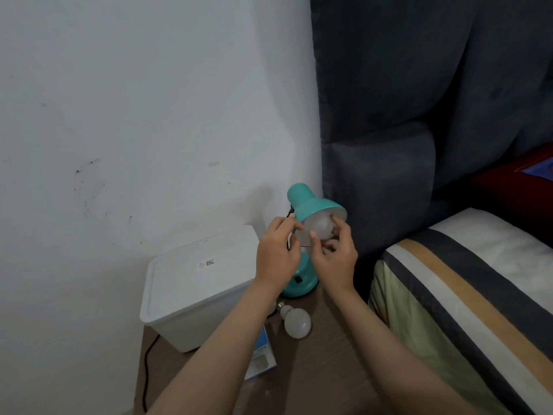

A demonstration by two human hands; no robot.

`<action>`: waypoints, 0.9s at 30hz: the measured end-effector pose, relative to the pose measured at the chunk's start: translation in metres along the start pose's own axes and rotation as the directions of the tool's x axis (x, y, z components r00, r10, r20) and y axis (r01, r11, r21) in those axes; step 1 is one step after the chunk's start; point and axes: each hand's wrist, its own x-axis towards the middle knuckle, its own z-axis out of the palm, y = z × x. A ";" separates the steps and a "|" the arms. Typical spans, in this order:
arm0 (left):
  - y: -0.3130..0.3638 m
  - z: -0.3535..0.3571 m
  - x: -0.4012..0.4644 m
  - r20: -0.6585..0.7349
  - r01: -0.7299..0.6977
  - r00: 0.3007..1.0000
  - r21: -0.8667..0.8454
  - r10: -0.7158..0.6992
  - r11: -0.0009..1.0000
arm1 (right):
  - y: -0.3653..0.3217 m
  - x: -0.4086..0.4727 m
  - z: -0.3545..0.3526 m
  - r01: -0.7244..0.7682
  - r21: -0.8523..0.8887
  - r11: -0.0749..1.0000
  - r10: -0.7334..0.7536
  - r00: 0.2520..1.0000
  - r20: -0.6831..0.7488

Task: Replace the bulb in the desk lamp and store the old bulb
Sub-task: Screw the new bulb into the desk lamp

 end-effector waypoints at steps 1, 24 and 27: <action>0.000 0.000 0.000 0.001 -0.002 1.000 0.005 0.002 1.000 | -0.001 0.001 -0.001 -0.039 0.019 0.999 0.040 0.999 -0.021; 0.000 0.002 0.000 -0.003 0.001 1.000 0.001 -0.001 1.000 | 0.001 0.000 -0.001 0.094 -0.020 0.995 -0.093 0.995 0.036; -0.001 0.002 0.000 -0.003 0.004 1.000 0.003 -0.004 1.000 | 0.003 0.001 -0.001 0.161 -0.076 0.984 -0.156 0.985 0.067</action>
